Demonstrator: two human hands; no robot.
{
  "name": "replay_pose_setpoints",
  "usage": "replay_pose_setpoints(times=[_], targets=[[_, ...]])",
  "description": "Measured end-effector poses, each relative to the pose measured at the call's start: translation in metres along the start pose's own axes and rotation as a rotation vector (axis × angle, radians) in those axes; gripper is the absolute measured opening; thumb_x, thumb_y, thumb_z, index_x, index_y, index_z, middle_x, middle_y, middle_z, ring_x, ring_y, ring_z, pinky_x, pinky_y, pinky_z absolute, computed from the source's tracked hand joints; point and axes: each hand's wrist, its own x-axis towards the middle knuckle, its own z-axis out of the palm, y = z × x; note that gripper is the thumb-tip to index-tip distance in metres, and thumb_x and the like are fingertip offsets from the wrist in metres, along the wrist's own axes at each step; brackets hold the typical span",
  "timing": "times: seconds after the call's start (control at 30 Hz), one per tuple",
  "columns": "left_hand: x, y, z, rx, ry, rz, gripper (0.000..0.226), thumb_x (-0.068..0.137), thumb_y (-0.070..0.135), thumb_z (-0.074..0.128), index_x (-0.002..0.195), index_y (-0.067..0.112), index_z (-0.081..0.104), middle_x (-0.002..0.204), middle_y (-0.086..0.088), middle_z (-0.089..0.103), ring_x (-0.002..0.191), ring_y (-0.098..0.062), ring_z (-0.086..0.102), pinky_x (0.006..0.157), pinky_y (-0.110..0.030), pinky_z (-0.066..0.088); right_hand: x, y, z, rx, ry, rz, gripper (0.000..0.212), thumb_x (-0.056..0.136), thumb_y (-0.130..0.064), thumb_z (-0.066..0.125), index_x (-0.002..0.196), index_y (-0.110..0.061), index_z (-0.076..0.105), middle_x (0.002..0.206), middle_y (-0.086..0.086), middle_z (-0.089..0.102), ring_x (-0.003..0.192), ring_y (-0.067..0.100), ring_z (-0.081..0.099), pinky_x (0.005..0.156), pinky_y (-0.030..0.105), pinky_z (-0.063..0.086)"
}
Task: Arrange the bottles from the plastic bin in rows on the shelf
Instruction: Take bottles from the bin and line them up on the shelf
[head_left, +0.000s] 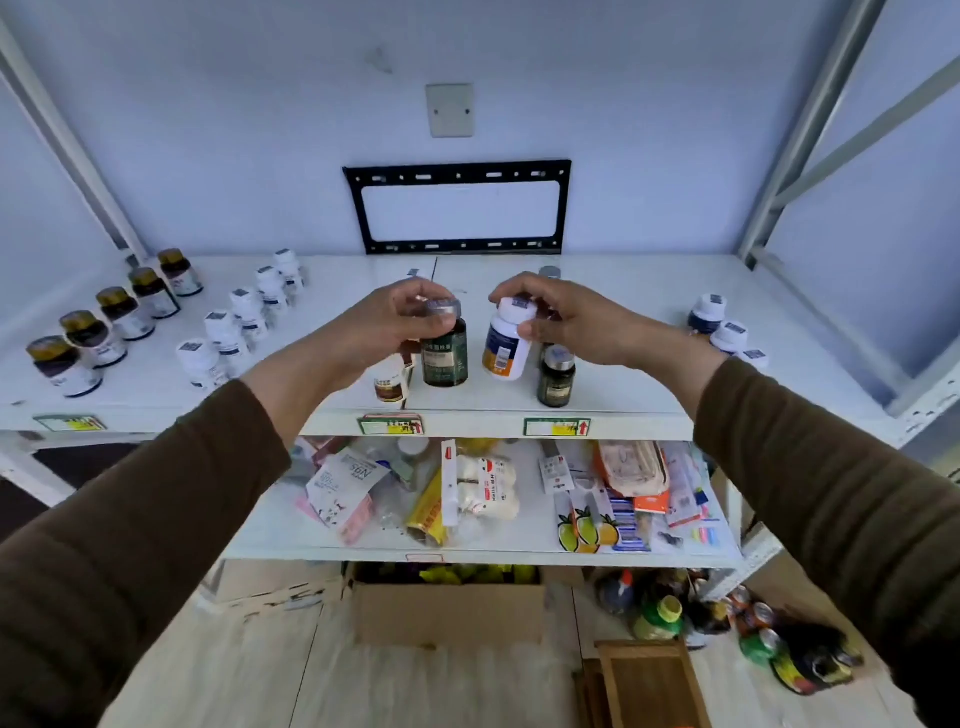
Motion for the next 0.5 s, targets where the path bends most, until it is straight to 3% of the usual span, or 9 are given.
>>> replay_pose_setpoints(times=[0.13,0.3,0.5], targets=[[0.028,-0.006,-0.028,-0.001,0.004,0.007,0.029,0.092,0.019,0.07,0.119,0.017,0.063,0.108,0.0,0.071,0.103,-0.017,0.066,0.09,-0.031,0.052,0.042,0.008,-0.001,-0.003,-0.02,-0.003,0.037,0.097,-0.008,0.054,0.128,-0.029,0.053,0.116,-0.011,0.056,0.084,0.003,0.05,0.069,0.009,0.041],[0.067,-0.01,-0.059,-0.005,0.004,0.03,0.031,0.093,0.017,0.068,0.124,0.014,0.061,0.106,0.002,0.069,0.101,-0.012,0.066,0.092,-0.029,0.054,0.092,0.014,-0.003,0.033,-0.08,0.015,0.035,0.097,-0.007,0.054,0.127,-0.026,0.054,0.121,0.0,0.056,0.085,0.01,0.053,0.068,0.021,0.05],[0.121,-0.015,-0.089,-0.017,-0.047,0.07,0.031,0.092,0.018,0.069,0.122,0.016,0.062,0.11,0.004,0.072,0.107,-0.012,0.067,0.095,-0.031,0.053,0.129,0.017,-0.015,0.011,-0.076,0.109,0.037,0.093,-0.002,0.054,0.122,-0.027,0.055,0.115,-0.001,0.058,0.08,0.019,0.058,0.063,0.027,0.053]])
